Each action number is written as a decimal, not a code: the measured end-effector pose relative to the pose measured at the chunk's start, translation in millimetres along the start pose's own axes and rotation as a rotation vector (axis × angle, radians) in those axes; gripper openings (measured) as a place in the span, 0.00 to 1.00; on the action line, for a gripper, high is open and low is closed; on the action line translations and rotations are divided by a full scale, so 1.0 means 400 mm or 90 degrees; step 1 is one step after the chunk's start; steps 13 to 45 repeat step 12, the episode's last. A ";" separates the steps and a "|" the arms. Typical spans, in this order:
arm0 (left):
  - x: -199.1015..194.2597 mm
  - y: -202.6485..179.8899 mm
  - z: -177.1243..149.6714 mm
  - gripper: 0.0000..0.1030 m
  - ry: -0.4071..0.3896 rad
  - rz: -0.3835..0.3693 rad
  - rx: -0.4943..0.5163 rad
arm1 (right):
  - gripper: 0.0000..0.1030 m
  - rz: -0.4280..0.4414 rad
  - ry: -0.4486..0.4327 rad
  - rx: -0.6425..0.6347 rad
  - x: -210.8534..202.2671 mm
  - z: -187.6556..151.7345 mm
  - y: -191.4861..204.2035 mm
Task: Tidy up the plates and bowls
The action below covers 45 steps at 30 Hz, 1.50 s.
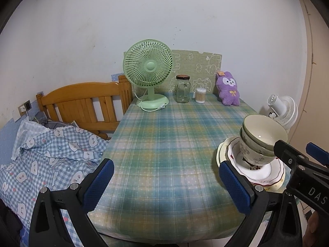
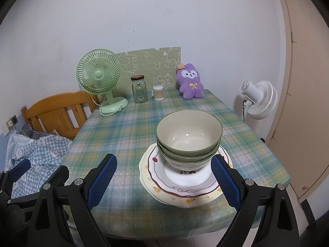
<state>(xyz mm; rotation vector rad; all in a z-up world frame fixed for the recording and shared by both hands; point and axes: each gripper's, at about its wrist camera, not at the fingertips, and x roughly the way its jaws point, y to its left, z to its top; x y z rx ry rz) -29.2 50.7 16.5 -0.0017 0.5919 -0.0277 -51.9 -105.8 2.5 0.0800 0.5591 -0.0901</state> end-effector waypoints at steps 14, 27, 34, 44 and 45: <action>-0.002 -0.007 0.002 1.00 -0.002 -0.001 0.000 | 0.92 -0.003 0.000 0.004 -0.002 0.003 -0.008; -0.002 -0.007 0.002 1.00 -0.002 -0.001 0.000 | 0.92 -0.003 0.000 0.004 -0.002 0.003 -0.008; -0.002 -0.007 0.002 1.00 -0.002 -0.001 0.000 | 0.92 -0.003 0.000 0.004 -0.002 0.003 -0.008; -0.002 -0.007 0.002 1.00 -0.002 -0.001 0.000 | 0.92 -0.003 0.000 0.004 -0.002 0.003 -0.008; -0.002 -0.007 0.002 1.00 -0.002 -0.001 0.000 | 0.92 -0.003 0.000 0.004 -0.002 0.003 -0.008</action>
